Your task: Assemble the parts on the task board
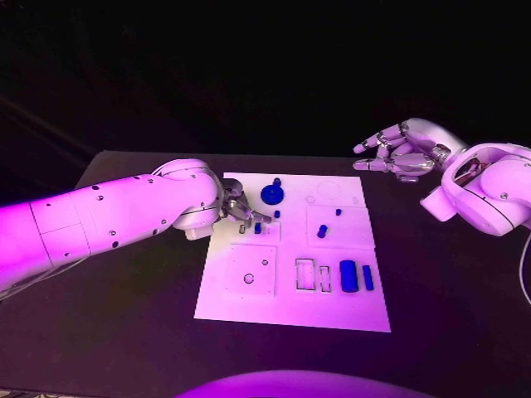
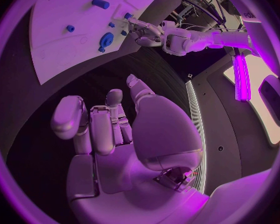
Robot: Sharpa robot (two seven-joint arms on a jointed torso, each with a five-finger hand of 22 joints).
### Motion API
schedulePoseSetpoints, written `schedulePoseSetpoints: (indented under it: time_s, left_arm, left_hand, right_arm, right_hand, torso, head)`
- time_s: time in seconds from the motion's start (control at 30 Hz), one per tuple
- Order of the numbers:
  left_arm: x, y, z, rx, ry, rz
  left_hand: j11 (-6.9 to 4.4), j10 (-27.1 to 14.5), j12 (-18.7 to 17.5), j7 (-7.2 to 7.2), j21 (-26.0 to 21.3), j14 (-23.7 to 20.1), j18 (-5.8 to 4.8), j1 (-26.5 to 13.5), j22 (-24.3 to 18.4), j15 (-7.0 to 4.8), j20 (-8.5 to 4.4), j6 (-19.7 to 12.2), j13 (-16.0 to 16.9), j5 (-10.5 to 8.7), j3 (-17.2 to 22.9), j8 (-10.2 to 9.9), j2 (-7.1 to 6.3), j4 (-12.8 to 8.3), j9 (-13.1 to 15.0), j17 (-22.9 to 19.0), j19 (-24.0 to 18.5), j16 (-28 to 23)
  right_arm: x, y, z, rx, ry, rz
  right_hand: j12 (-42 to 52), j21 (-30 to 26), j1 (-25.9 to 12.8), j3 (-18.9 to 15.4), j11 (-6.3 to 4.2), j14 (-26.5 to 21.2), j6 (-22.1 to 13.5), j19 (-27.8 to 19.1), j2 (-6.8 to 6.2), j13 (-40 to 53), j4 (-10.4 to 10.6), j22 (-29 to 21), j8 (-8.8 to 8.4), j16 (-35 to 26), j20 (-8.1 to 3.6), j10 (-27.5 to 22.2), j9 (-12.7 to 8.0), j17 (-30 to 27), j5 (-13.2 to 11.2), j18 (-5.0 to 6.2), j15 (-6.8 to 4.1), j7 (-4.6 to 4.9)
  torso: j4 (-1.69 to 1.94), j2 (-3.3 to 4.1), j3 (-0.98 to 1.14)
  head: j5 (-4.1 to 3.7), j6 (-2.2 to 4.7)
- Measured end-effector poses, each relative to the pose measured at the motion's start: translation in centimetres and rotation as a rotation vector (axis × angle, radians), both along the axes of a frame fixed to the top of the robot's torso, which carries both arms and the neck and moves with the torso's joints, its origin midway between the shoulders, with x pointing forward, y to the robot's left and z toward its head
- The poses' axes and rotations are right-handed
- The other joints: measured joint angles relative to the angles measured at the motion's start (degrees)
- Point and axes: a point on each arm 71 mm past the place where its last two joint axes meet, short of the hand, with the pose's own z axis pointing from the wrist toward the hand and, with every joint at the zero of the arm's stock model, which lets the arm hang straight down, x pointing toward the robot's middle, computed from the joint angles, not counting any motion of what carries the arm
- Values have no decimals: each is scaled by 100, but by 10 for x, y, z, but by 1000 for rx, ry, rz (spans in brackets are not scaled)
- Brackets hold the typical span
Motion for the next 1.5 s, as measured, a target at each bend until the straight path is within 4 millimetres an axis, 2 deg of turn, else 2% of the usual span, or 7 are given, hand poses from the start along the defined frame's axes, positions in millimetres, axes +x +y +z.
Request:
schedulePoseSetpoints:
  time_s: [0.27,0.33,0.57,0.67,0.8,1.07,1.5]
  left_arm:
    - [6,2,33,-44,-39,5]
    - [9,4,45,-53,-47,2]
    - [38,18,67,6,-15,1]
    - [52,23,67,34,2,20]
    - [66,32,64,62,18,52]
    - [82,40,52,117,51,78]
    - [84,30,29,143,100,39]
  left_hand:
    - [-23,19,-63,0,-54,0,0,0,0,0,-17,0,-50,0,-306,-1,0,-9,23,0,-17,0]
    - [-32,-139,-261,-8,-146,0,0,135,0,0,-17,-76,-251,0,-363,-27,81,-35,20,0,-17,0]
    - [174,-505,-780,243,-344,-8,0,835,5,114,49,-519,-763,0,-435,-566,351,-83,-278,-1,-15,0]
    - [218,-519,-780,307,-345,-9,0,940,4,177,119,-617,-787,0,-528,-781,412,-38,-449,-1,-7,0]
    - [238,-499,-780,331,-345,-9,0,978,4,177,152,-593,-776,0,-623,-863,449,-24,-554,-1,-15,0]
    - [276,-461,-675,308,-311,-9,0,1029,4,176,159,-449,-668,0,-742,-872,500,-14,-646,-1,-8,0]
    - [236,-419,-594,286,-272,-10,0,954,3,176,159,-347,-591,0,-890,-891,668,-8,-687,4,-8,0]
  right_arm:
    - [1,2,-5,2,11,0]
    - [2,3,-7,3,15,0]
    - [4,3,-12,5,24,-4]
    - [4,4,-12,6,25,-3]
    - [5,6,-13,9,27,-1]
    - [5,6,-14,12,29,-1]
    - [6,9,-14,14,29,2]
  right_hand:
    - [-88,-74,0,-25,9,0,-10,-51,0,-105,25,-111,23,-79,-10,-75,0,-99,0,0,0,-9]
    - [-88,-74,0,-25,8,0,-10,-51,0,-105,25,-111,23,-79,-10,-75,0,-99,0,-1,0,-10]
    - [-88,-73,0,-25,8,0,-10,-51,0,-124,25,-128,23,-79,-10,-75,-5,-115,0,0,0,-10]
    - [-88,-73,25,-25,8,0,-10,-51,25,-132,25,-128,23,-79,-10,-74,-5,-115,0,0,0,-10]
    - [-88,-96,25,-27,9,0,-10,-51,25,-132,27,-131,22,-90,-10,-74,-5,-114,0,0,0,-10]
    - [-88,-107,23,-40,9,0,-10,-51,23,-132,40,-137,22,-102,-10,-73,-4,-114,0,-1,0,-10]
    - [-88,-107,22,-40,10,0,-10,-51,70,-131,40,-130,25,-102,-10,-73,-4,-110,0,-1,0,-10]
  torso:
    - [-3,1,5]
    - [-4,1,5]
    - [10,-2,8]
    - [15,-1,8]
    - [4,2,2]
    - [-22,22,-9]
    - [-47,46,-34]
  head:
    - [5,18]
    - [7,20]
    - [-7,47]
    - [-2,63]
    - [15,80]
    - [55,99]
    - [94,75]
